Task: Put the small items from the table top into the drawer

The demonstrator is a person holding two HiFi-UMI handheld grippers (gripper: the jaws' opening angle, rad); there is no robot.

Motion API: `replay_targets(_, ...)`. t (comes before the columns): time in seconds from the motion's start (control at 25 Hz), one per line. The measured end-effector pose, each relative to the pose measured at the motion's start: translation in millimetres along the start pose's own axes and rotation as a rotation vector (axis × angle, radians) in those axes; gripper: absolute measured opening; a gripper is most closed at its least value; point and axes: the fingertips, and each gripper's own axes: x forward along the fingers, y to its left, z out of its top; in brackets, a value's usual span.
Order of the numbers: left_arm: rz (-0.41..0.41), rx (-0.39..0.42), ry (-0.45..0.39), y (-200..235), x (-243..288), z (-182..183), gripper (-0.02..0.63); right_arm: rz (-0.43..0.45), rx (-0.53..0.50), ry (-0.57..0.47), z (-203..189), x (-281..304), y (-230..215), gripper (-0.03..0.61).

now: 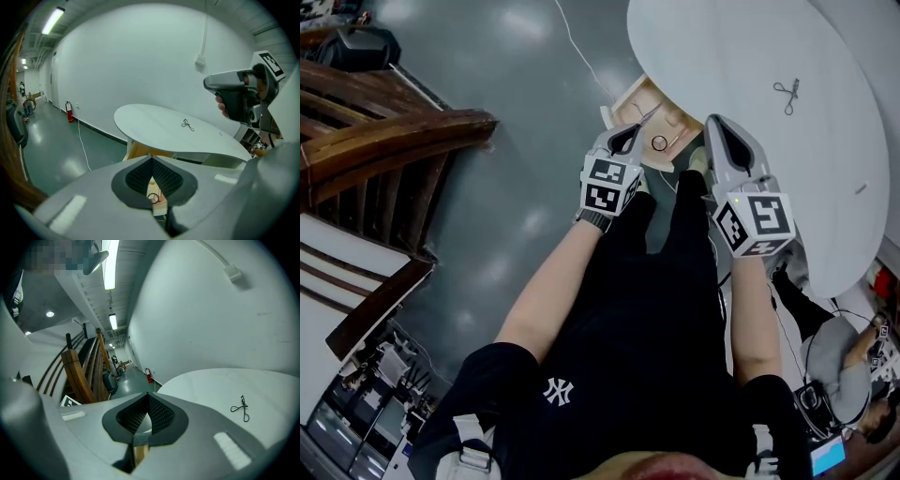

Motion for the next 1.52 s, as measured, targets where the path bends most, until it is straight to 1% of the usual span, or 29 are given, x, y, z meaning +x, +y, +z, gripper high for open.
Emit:
replay_targets(0.16,-0.008,-0.006,0.031,0,19,-3,0.003,-0.021,0.017,0.023,-6,-2,-14,0.023)
replay_targets(0.44,-0.006,-0.009,0.061,7,47,-1,0.003,-0.044,0.048,0.053,-12,3,-37,0.023)
replay_targets(0.68,0.03,-0.033,0.072,23,72,-3,0.003,-0.037,0.069,0.085,-24,13,-54,0.023)
replay_targets(0.8,0.043,-0.027,0.078,25,81,-3,0.006,-0.035,0.078,0.1,-29,16,-63,0.023)
replay_targets(1.16,0.027,-0.027,0.087,22,89,1,0.022,-0.023,0.086,0.113,-25,29,-70,0.023)
replay_targets(1.32,0.019,-0.028,0.069,14,89,10,0.02,-0.03,0.089,0.107,-23,24,-77,0.023)
replay_targets(1.52,0.008,-0.006,0.038,2,84,36,0.006,-0.048,0.089,0.09,-10,15,-87,0.025)
